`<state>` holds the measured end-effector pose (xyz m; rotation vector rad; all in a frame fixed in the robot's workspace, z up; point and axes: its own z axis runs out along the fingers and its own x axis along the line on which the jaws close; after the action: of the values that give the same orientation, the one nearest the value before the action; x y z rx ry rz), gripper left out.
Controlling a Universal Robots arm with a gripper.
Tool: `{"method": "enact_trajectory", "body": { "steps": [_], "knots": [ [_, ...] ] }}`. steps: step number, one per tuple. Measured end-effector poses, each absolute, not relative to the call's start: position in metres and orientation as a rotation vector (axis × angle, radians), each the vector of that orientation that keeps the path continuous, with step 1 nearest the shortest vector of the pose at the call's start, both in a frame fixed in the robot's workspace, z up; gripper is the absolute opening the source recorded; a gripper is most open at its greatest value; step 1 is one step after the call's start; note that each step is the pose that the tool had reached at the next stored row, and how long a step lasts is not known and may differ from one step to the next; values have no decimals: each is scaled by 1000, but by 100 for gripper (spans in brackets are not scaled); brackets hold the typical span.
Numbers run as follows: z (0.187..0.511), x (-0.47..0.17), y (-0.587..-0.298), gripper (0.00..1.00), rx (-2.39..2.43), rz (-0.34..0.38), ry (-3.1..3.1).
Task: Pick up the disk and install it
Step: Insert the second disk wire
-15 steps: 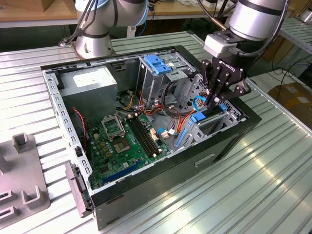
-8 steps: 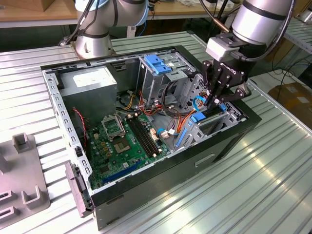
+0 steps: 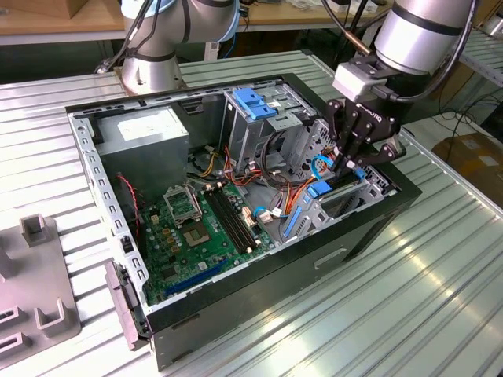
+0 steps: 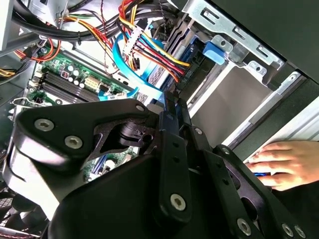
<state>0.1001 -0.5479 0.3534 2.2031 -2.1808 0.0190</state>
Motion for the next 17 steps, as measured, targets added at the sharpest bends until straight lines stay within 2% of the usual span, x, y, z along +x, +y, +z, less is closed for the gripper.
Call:
{"method": "enact_trajectory", "body": {
  "steps": [17],
  "knots": [
    [352, 100, -548, 16, 2212, 29, -2190]
  ]
}}
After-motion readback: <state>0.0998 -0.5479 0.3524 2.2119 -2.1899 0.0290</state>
